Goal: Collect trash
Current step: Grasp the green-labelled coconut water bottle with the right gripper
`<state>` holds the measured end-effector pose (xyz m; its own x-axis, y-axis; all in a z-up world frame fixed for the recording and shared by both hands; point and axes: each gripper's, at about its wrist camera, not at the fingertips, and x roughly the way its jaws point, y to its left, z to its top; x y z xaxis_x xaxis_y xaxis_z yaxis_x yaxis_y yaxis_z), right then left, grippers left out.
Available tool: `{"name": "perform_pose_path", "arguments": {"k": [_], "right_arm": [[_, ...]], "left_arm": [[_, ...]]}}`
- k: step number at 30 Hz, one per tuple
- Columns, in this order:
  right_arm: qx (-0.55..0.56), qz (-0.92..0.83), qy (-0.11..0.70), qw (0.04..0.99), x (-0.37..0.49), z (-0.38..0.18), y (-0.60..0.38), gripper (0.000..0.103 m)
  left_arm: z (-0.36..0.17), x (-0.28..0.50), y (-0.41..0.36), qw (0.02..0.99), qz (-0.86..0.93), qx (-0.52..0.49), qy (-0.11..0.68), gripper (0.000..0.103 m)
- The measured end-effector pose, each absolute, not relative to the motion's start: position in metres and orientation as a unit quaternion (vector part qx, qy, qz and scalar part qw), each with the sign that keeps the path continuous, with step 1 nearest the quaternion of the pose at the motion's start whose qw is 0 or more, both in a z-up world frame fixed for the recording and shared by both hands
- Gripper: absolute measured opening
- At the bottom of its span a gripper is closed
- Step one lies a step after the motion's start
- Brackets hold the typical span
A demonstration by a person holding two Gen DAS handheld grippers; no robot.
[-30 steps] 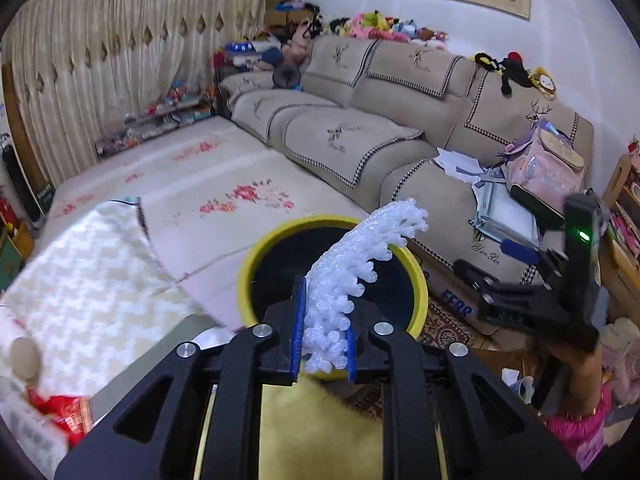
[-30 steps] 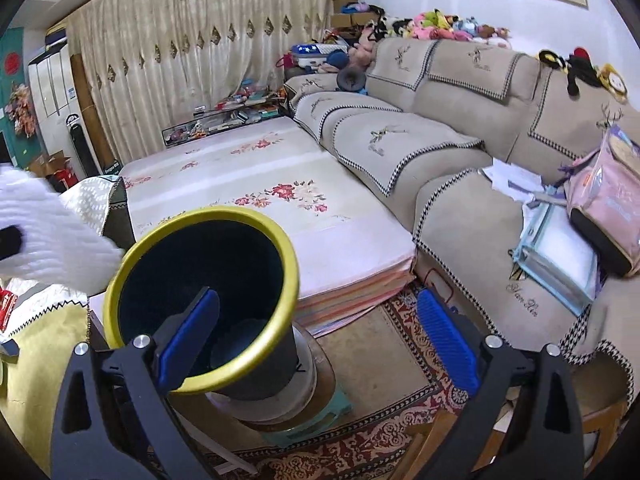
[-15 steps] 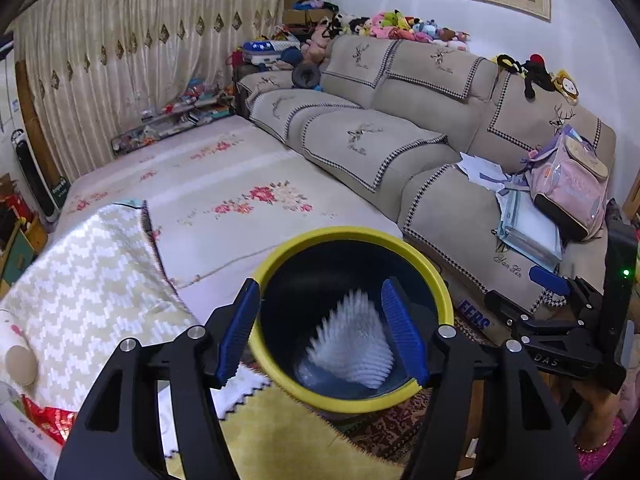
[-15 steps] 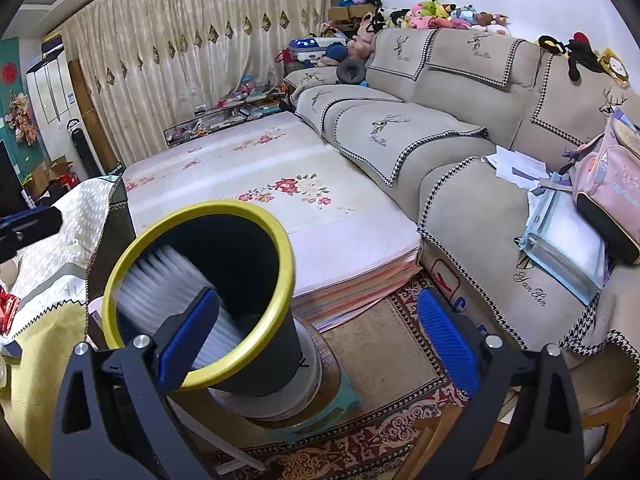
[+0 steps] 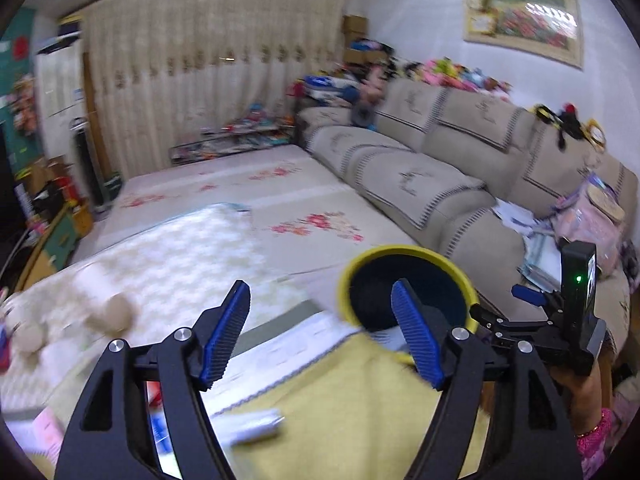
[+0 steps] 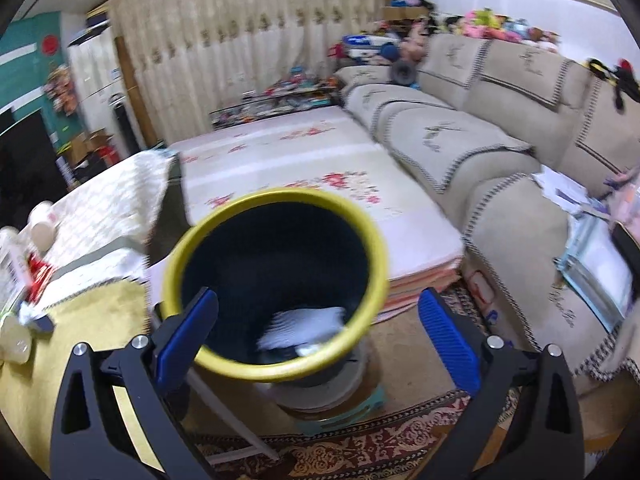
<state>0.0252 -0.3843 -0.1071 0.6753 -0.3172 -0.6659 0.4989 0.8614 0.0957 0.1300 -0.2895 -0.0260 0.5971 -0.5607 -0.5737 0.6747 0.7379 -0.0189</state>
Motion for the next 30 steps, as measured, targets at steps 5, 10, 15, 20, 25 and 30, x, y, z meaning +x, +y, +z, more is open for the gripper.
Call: {"name": "perform_pose_path", "arguments": {"k": [5, 10, 15, 20, 25, 30], "right_arm": [[0.121, -0.156, 0.344, 0.918, 0.047, -0.106, -0.34, 0.096], [0.102, -0.071, 0.341, 0.932, 0.065, -0.097, -0.278, 0.096], [0.07, 0.022, 0.329, 0.941, 0.072, -0.082, -0.216, 0.096], [0.037, 0.105, 0.325, 0.939, 0.079, -0.076, -0.163, 0.096], [-0.003, 0.143, 0.327, 0.934, 0.09, -0.08, -0.131, 0.096], [-0.028, 0.157, 0.339, 0.927, 0.106, -0.085, -0.12, 0.096]], "left_arm": [[-0.02, 0.128, -0.212, 0.914, -0.278, 0.073, 0.286, 0.075], [-0.017, 0.121, -0.14, 0.934, -0.212, 0.043, 0.284, 0.075], [-0.018, 0.109, -0.089, 0.945, -0.164, 0.033, 0.281, 0.076], [-0.017, 0.097, -0.053, 0.95, -0.139, 0.015, 0.278, 0.076], [-0.017, 0.089, -0.04, 0.951, -0.136, 0.011, 0.276, 0.076], [-0.015, 0.086, -0.044, 0.951, -0.136, 0.012, 0.277, 0.076]]}}
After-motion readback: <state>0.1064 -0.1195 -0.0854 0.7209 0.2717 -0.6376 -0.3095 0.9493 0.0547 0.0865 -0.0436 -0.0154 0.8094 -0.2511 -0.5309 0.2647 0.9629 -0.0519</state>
